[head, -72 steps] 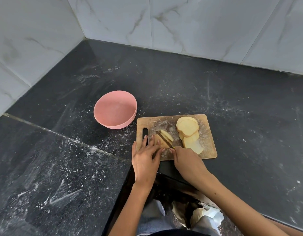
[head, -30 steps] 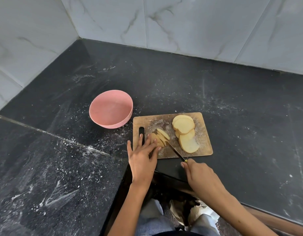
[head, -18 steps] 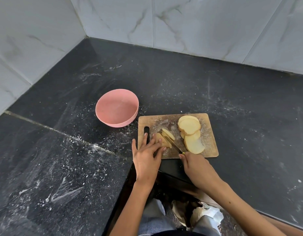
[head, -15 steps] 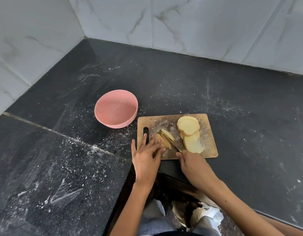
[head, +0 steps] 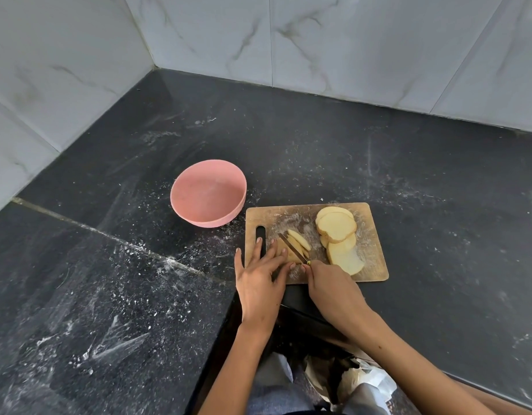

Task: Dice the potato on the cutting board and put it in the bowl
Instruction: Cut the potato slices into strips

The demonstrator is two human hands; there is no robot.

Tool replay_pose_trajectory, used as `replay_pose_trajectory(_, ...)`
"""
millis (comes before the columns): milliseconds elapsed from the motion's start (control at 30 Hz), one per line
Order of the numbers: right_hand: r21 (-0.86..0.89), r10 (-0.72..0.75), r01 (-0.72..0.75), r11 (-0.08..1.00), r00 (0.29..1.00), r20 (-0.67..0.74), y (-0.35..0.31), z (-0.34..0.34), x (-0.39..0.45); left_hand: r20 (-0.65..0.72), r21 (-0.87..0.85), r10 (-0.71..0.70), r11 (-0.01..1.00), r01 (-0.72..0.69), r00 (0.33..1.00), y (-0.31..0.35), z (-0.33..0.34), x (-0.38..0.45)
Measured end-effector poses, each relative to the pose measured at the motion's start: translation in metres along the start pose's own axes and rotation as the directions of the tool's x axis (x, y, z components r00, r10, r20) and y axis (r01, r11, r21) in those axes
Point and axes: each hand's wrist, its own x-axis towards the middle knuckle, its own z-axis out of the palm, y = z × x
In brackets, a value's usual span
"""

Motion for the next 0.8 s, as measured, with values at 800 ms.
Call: replay_pose_trajectory(800,-0.186,0.045,-0.035,0.982,0.998,0.049,-0.014,0.006,0.019,-0.006,0.008,-0.011,1.0,0.011,1.0,0.002,0.0,-0.001)
